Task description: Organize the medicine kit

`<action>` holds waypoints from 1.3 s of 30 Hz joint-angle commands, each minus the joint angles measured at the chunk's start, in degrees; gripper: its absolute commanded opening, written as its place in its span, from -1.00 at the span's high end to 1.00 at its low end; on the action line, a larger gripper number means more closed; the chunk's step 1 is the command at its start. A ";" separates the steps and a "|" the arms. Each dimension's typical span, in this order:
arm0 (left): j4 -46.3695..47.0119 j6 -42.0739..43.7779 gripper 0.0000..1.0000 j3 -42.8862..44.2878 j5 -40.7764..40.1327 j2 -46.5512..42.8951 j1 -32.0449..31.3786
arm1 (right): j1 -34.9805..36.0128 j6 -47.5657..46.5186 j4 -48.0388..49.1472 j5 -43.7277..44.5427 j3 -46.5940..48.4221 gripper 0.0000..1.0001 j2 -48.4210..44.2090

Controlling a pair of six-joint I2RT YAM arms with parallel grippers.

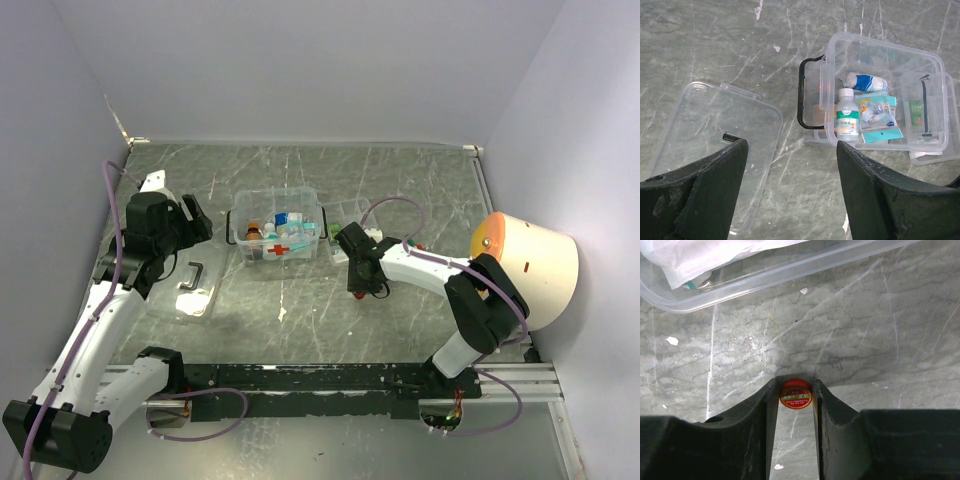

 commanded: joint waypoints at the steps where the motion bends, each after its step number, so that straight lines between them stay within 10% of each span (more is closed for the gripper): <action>1: 1.73 -0.24 -0.65 0.30 1.07 -0.37 0.57 | 0.26 1.19 -2.63 -1.78 -1.68 0.41 -0.03; 39: 1.84 0.14 -0.64 0.46 1.07 0.94 0.51 | -15.72 -9.27 12.09 10.71 18.61 0.56 10.95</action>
